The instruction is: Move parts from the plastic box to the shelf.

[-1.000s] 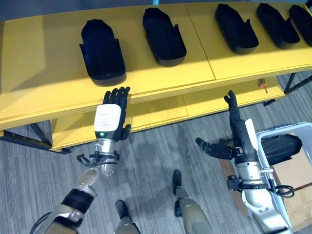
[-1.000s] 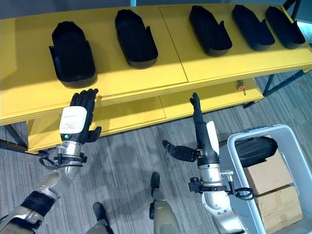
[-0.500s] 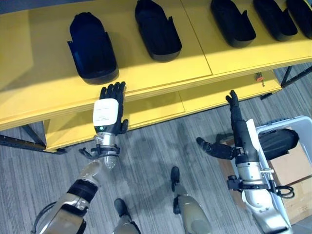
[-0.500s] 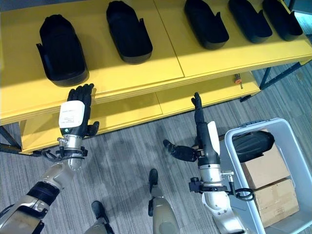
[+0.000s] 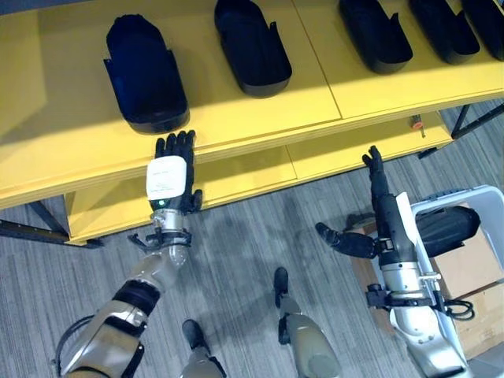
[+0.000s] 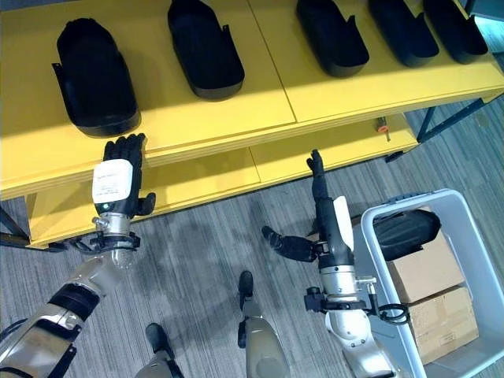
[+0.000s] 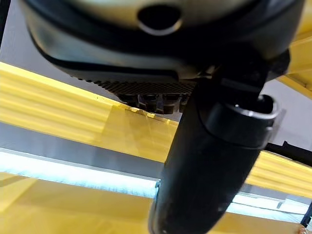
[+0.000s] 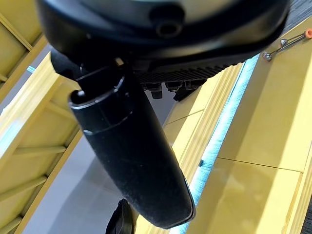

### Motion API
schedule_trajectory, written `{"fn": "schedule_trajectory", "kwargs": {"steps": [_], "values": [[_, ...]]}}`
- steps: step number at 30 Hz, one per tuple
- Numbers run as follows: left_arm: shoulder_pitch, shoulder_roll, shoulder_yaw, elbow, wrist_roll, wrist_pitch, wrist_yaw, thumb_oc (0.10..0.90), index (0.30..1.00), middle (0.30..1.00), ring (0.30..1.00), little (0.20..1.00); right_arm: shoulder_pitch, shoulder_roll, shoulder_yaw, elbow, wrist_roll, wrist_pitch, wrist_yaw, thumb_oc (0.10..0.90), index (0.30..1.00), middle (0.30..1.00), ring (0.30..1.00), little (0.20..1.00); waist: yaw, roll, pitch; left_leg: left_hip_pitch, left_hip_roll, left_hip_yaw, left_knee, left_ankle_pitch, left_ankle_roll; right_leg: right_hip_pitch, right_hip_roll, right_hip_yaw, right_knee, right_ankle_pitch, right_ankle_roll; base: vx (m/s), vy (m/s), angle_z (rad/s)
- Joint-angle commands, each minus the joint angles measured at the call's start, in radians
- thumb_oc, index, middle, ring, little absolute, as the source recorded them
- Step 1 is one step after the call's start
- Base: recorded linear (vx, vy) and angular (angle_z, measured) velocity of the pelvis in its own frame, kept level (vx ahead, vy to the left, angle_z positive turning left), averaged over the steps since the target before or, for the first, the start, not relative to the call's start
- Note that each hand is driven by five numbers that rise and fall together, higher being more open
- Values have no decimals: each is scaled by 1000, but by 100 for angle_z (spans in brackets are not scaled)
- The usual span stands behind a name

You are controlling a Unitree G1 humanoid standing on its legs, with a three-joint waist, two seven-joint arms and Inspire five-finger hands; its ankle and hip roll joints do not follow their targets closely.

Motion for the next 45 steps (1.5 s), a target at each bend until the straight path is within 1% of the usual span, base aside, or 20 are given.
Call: {"fn": "schedule_trajectory", "kwargs": {"steps": [1,16,31,45], "values": [[-142,25,1,40,-33,-10,58,900,1000,1000,1000,1000,-48,-37,-45,-169,-14,-113,-41,900,1000,1000,1000,1000,-11,-17,0,-54,7,-15,5,77,48,121,-76,-28,24,-83,127,0,0,0],[-205,18,-8,220,-138,-12,66,900,1000,1000,1000,1000,-36,-61,-33,-178,2,-123,-43,900,1000,1000,1000,1000,-14,-27,14,-62,9,-18,23,71,46,117,-75,-29,33,-85,126,0,0,0],[-263,23,-32,301,-174,-14,48,900,1000,1000,1000,1000,-32,-81,-33,-188,12,-129,-42,900,1000,1000,1000,1000,-14,-38,31,-83,8,-26,46,67,46,107,-77,-29,43,-82,126,0,0,0],[-278,34,-39,323,-179,-17,42,900,1000,1000,1000,1000,-28,-94,-39,-191,13,-134,-39,900,1000,1000,1000,1000,-14,-42,38,-105,5,-31,65,61,47,95,-80,-28,46,-79,127,0,1,0]]}}
